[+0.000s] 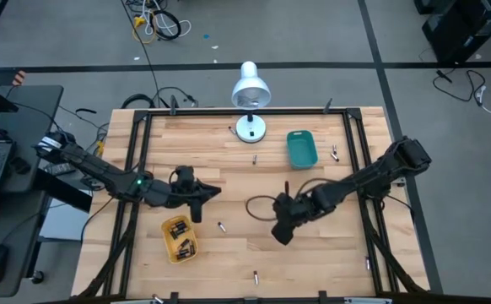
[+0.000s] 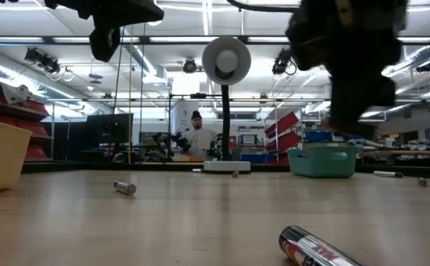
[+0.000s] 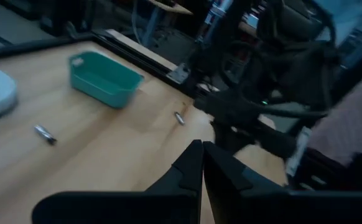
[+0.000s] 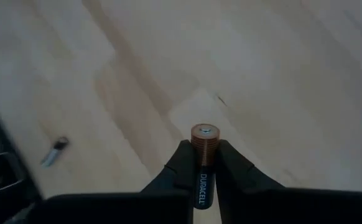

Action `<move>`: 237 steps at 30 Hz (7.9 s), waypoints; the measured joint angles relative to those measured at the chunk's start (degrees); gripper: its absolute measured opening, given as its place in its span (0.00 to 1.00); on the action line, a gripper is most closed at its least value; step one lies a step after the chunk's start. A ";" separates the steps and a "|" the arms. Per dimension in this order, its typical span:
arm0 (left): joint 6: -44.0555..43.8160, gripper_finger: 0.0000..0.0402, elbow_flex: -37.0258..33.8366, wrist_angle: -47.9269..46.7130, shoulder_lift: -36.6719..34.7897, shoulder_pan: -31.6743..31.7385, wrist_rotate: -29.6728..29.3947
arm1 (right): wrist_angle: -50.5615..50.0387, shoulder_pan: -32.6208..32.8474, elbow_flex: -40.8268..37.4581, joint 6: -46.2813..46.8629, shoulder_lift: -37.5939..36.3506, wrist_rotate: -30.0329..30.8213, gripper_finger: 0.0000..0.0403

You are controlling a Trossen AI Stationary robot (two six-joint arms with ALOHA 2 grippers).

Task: Sort batteries
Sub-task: Put the golden battery into the yellow bin, then put the silver battery into the green bin

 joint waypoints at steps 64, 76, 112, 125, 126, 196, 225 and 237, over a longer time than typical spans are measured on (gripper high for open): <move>33.35 0.76 -0.04 22.47 8.78 8.60 10.66 | 60.91 -26.47 0.19 -0.37 -0.40 -27.34 0.07; 50.34 0.72 6.18 22.35 9.40 8.16 8.80 | 61.40 -22.99 0.19 7.38 -0.43 -19.02 0.07; 42.36 0.79 8.26 12.19 9.35 6.70 10.21 | 63.64 -21.42 0.26 10.76 -0.60 -18.66 0.08; 42.44 0.69 8.26 12.19 9.34 6.28 9.34 | 63.44 -21.42 0.24 9.89 -0.56 -18.65 0.08; 42.46 0.67 8.26 12.19 9.33 6.28 9.33 | 63.42 -21.44 0.24 9.87 -0.56 -18.62 0.08; -37.38 0.67 18.24 -60.53 5.60 -18.57 10.80 | 44.10 -15.74 0.15 5.70 -8.54 -25.87 0.26; -38.19 0.66 10.12 -46.08 5.60 -24.80 35.52 | 42.38 -7.26 0.17 1.47 -8.54 -18.42 0.26; -49.83 0.55 10.14 -37.38 7.53 -35.75 52.05 | 36.02 -8.35 0.19 -2.39 -8.47 -18.19 0.26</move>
